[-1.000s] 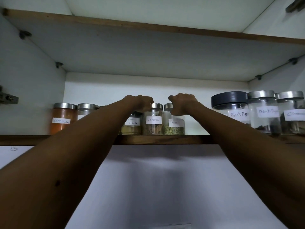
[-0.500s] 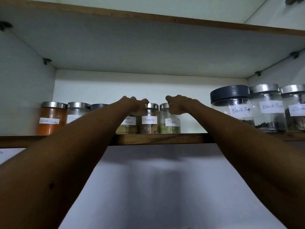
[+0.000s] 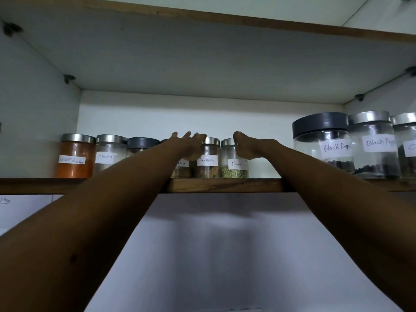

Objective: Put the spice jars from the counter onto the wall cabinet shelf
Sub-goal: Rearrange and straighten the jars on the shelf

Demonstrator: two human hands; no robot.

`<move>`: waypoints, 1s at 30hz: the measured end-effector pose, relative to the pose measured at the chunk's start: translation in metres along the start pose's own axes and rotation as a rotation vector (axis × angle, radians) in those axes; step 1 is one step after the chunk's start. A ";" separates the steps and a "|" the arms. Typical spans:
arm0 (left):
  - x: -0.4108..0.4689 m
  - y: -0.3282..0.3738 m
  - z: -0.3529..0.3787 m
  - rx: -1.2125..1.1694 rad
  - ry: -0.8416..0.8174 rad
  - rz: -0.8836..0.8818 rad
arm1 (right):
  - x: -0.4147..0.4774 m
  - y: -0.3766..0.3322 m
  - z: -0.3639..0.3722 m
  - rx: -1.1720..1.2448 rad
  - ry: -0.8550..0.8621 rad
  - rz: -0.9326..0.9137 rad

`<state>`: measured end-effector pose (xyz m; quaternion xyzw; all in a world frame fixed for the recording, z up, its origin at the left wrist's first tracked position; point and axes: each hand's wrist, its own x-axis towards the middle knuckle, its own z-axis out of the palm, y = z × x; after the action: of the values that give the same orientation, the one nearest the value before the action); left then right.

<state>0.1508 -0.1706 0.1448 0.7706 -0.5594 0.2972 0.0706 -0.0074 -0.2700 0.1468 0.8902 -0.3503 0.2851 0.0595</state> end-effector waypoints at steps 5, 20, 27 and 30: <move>0.002 -0.001 0.003 0.043 0.024 0.012 | 0.001 -0.001 0.005 -0.031 0.011 0.003; -0.004 0.006 -0.010 0.002 0.360 0.096 | -0.010 -0.011 0.000 -0.283 0.413 -0.037; -0.018 0.008 -0.030 -0.017 0.588 0.144 | -0.034 -0.030 -0.018 -0.253 0.686 -0.107; -0.027 0.017 -0.046 -0.012 0.654 0.207 | -0.048 -0.037 -0.033 -0.315 0.767 -0.161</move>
<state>0.1127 -0.1340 0.1641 0.5732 -0.5840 0.5308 0.2205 -0.0270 -0.2042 0.1514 0.7241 -0.2712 0.5333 0.3430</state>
